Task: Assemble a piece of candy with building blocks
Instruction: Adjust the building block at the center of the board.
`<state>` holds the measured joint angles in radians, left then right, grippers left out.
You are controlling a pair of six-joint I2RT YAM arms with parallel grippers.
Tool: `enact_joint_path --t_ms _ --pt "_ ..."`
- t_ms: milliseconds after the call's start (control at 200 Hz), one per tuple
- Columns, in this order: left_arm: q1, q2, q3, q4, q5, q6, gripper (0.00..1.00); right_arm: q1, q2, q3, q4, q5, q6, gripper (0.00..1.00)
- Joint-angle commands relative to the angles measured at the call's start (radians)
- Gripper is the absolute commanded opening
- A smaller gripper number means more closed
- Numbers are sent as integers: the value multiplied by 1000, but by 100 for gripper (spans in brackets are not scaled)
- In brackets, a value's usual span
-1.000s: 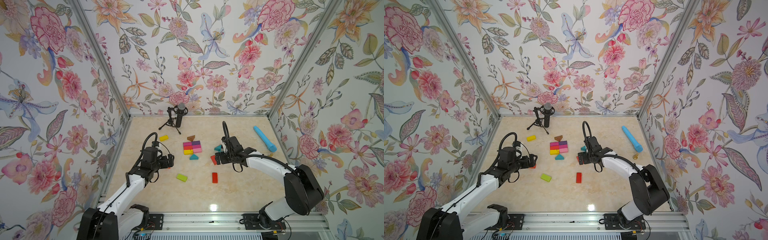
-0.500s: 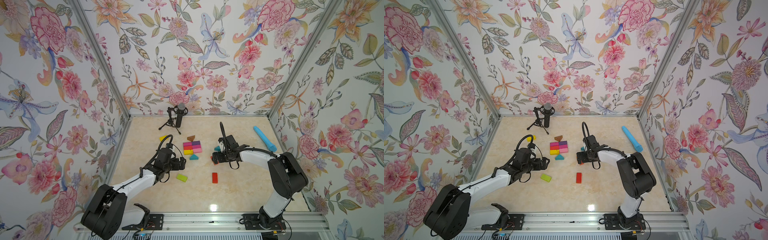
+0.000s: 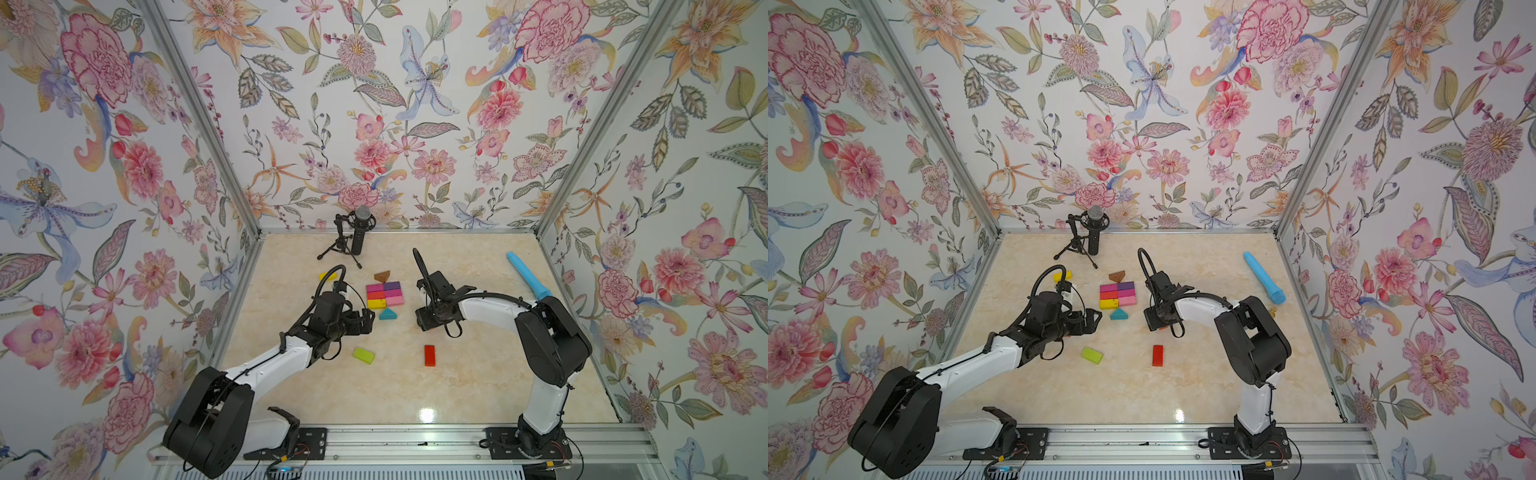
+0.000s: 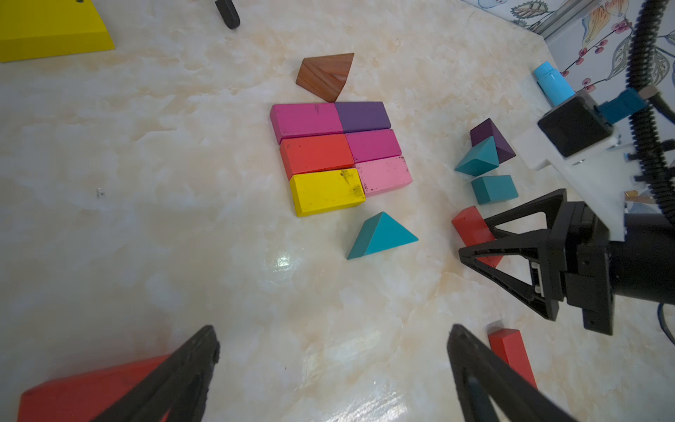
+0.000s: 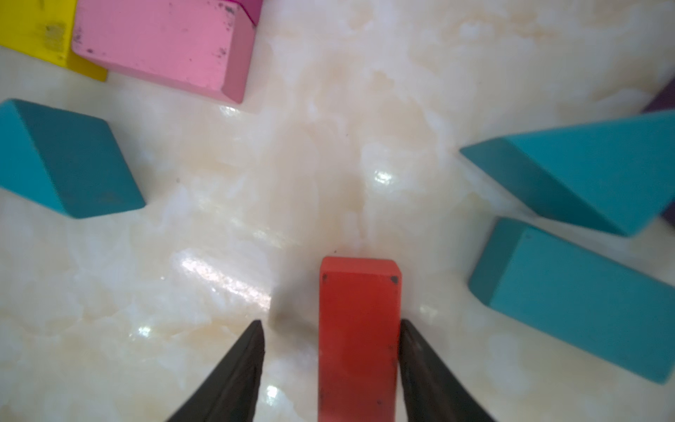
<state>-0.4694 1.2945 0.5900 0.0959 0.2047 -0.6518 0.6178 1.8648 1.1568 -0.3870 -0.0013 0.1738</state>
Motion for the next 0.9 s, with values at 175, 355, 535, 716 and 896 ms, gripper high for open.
enact_joint_path --t_ms 175,355,535,716,896 --pt "39 -37 -9 1 20 17 99 18 55 92 -104 78 -156 33" --pt "74 -44 -12 1 41 18 99 61 112 145 -104 67 -248 32" --pt "83 -49 -9 1 47 18 99 71 125 162 -119 94 -332 35" --pt "89 -45 0 2 52 18 99 55 96 140 -121 88 -314 54" --pt "91 -43 9 -1 56 18 99 63 32 130 -116 67 -220 69"
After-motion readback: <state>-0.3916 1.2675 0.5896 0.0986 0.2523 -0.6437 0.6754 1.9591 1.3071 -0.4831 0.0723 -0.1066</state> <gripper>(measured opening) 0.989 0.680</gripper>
